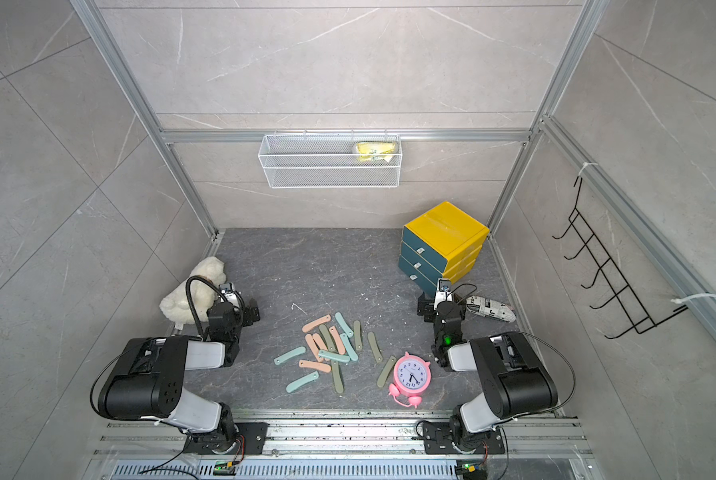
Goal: Place the fruit knives into the drawer by color
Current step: Move the storage box to the center of the board.
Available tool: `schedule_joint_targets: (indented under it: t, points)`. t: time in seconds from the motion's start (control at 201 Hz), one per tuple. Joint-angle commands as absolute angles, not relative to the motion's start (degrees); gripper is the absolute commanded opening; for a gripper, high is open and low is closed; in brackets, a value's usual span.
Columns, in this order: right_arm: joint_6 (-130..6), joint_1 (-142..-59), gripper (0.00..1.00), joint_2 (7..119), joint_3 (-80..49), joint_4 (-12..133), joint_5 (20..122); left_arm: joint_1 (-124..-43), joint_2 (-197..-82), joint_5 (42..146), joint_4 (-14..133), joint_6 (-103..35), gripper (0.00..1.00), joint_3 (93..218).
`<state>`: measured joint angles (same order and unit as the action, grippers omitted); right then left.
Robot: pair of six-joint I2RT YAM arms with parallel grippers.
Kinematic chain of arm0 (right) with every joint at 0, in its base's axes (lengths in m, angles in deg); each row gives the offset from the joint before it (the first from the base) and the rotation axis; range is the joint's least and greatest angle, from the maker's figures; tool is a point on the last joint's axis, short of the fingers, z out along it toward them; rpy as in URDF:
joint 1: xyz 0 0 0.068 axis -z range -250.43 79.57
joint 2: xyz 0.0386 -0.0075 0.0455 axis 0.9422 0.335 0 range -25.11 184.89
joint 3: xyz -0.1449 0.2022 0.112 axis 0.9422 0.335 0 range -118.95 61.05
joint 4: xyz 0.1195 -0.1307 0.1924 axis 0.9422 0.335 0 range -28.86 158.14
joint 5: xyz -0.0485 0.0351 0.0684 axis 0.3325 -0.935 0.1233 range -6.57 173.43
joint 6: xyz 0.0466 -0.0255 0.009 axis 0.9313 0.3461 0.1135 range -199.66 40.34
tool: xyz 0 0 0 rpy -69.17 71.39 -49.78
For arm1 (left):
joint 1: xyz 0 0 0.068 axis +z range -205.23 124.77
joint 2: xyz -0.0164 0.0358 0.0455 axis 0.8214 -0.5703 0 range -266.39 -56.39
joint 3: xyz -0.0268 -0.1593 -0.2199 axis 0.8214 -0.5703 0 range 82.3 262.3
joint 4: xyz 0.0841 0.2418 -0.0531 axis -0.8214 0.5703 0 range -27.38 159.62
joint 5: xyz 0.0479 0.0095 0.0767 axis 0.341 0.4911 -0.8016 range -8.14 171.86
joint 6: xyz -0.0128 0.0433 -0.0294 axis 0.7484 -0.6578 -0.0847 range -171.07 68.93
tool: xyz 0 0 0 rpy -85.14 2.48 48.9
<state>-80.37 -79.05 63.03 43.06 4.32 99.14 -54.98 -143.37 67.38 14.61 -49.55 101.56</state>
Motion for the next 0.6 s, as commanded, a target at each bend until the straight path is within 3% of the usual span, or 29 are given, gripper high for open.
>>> schedule_joint_targets:
  t: [0.0,0.209,0.328,0.453,0.597]
  points:
    - [-79.0,-78.3,0.99,63.0,41.9,5.6,97.8,-55.0,-142.7,67.2,12.0,-49.2,1.00,102.2]
    - [-78.6,-77.6,0.99,60.3,42.2,7.3,97.1,-55.3,-142.0,65.3,11.0,-49.7,1.00,101.9]
    - [-76.3,-77.8,0.99,53.0,42.1,14.7,102.4,-56.6,-136.7,63.2,20.0,-49.6,1.00,104.2]
    - [-70.9,-77.7,0.99,46.6,37.4,31.8,106.6,-58.5,-131.9,59.5,31.7,-50.6,1.00,109.6]
    - [-60.3,-77.7,0.99,45.5,27.2,53.4,116.1,-58.9,-127.3,57.3,31.8,-43.9,1.00,112.1]
